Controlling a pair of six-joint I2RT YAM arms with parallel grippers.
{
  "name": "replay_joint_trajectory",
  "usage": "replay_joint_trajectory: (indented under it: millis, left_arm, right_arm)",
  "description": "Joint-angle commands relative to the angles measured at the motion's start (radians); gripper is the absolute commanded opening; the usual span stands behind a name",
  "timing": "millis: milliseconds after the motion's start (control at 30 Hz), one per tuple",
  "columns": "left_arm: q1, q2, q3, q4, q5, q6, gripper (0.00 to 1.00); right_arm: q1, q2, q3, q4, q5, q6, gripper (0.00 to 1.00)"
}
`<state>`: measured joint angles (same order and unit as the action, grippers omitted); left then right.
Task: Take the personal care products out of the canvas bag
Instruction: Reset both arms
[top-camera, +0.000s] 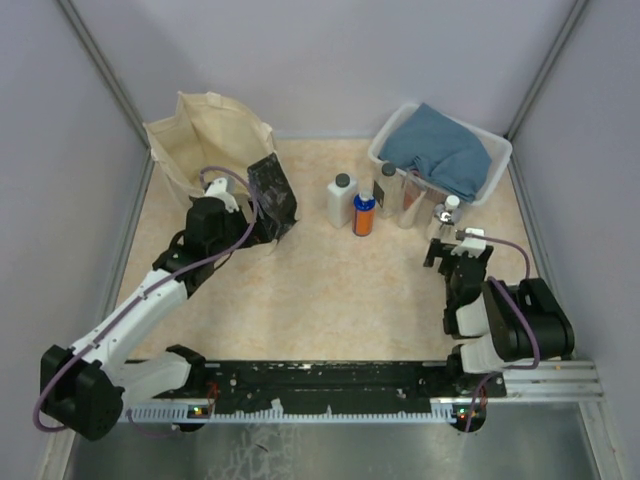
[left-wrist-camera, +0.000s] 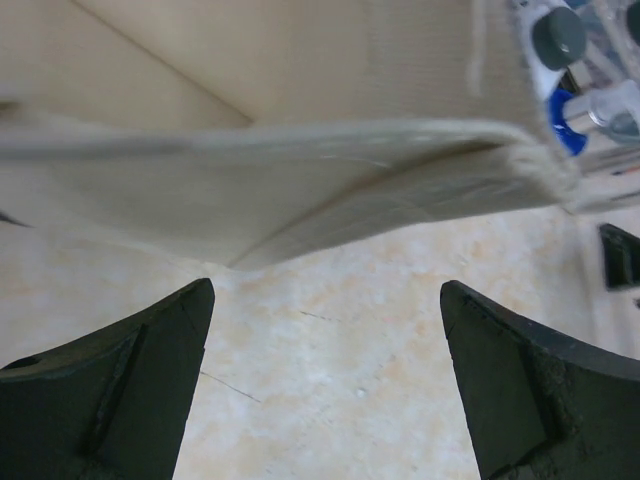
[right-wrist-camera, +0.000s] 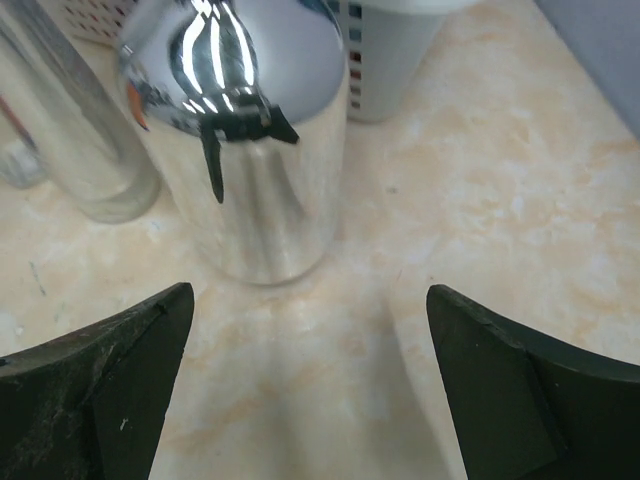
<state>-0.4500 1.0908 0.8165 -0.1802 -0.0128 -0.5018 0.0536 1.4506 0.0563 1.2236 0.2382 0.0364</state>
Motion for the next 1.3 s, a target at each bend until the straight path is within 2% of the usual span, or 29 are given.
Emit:
replay_joint_trajectory:
  millis: [0,200,333,600,800,900,1000,1200,1267]
  left_arm:
    - [-0.005,-0.061,-0.072,0.169,-0.189,0.125,1.0]
    - [-0.007,-0.053,-0.086,0.225,-0.258,0.175,1.0]
    - [-0.005,-0.036,-0.089,0.244,-0.259,0.194,1.0]
    - [-0.006,-0.025,-0.143,0.345,-0.301,0.306,1.0]
    - [-0.005,-0.07,-0.275,0.566,-0.313,0.352,1.0]
    - [-0.005,-0.079,-0.347,0.706,-0.322,0.357,1.0]
    - [-0.006,-0.055,-0.361,0.767,-0.3,0.379,1.0]
    - [-0.006,-0.001,-0.355,0.809,-0.315,0.389,1.0]
    - [-0.006,-0.014,-0.364,0.822,-0.335,0.439,1.0]
  right_arm:
    - [-0.012,0.015,0.005,0.264,-0.084,-0.03,0.99]
    - [-0.011,-0.012,0.069,0.103,-0.125,-0.04,0.99]
    - [-0.012,-0.01,0.064,0.114,-0.147,-0.05,0.99]
    - [0.033,0.006,-0.024,0.306,-0.129,-0.105,0.99]
    - [0.019,-0.002,0.034,0.183,-0.106,-0.069,0.99]
    - [0.003,0.004,-0.018,0.284,-0.079,-0.037,0.99]
    - [-0.019,0.03,-0.063,0.407,-0.059,-0.007,0.99]
    - [-0.017,-0.004,0.042,0.151,-0.088,-0.02,0.99]
    - [-0.005,-0.006,0.08,0.099,-0.087,-0.034,0.99]
